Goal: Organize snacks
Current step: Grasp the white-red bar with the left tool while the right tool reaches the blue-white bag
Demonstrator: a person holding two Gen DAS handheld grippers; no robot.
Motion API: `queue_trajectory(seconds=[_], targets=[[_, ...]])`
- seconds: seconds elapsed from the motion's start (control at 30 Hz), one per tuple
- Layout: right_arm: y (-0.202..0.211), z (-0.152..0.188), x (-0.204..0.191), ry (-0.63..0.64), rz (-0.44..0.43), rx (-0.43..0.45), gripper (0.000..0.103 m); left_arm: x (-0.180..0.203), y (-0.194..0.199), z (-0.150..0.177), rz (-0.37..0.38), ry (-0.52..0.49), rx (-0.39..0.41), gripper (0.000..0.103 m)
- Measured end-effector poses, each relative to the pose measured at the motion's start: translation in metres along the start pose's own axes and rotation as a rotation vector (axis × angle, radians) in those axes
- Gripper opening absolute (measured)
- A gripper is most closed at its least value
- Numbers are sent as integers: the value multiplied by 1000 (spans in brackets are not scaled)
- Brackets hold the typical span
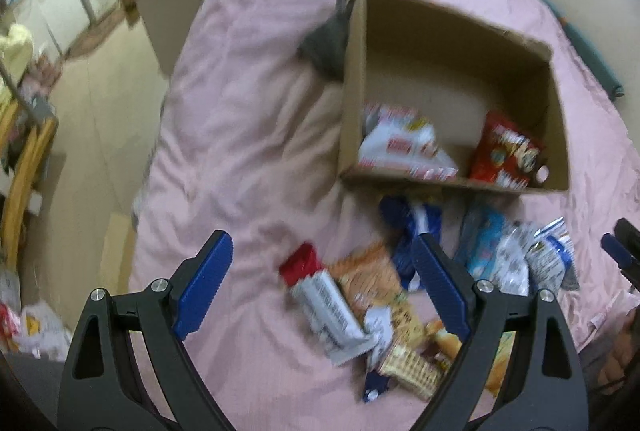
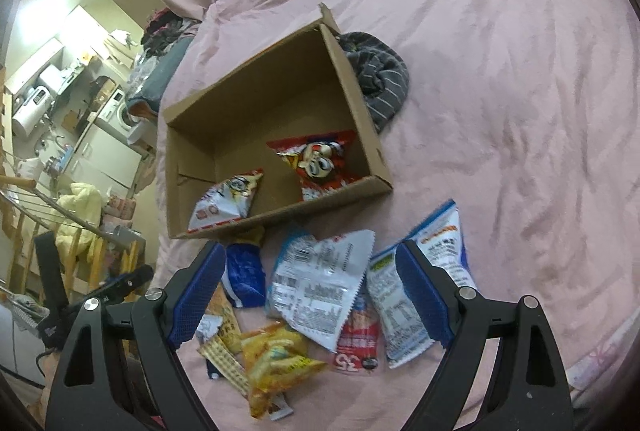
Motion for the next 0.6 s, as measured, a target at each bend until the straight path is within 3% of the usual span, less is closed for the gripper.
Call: queue_trajectory(seconds=[0.1,0.17,0.27,0.33,0.37,0.43,0.5,0.6], targets=[[0,3,7,-7,17,-12,89,-14,-21,15,-4,83,-107,87],[0,5,11,-11,26,-19,89,-19,-37,26,1,131,-184,79],[-1,5,17,-17,36,-24,89,-19,-58,43,-3,170,-265,74],[-2,4,18,-24,40,-26,89,-14,-71,54,9,166,-319,53],[-2,4,19,-24,42,-25,89,-13,-74,57,21,169,-336,50],[-2,3,19,-25,42,-24,89,-13,-75,59,34,189,-331,38],[-2,3,19,-24,45,-23,89,-11,-73,58,40,180,-328,32],[-2,2,22,-33,48,-23,89,-8,-63,57,29,142,-299,29]])
Point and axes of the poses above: each gripper's, at about its wrist camera, not at the fingertips, and y roughly against the way its jaws point, x to its right, z to its underside, the point moved 2 cm from there along -y, roughly the way its jaws point, and after that the axes turned 8 degrees about x, right-handed, at the moved point
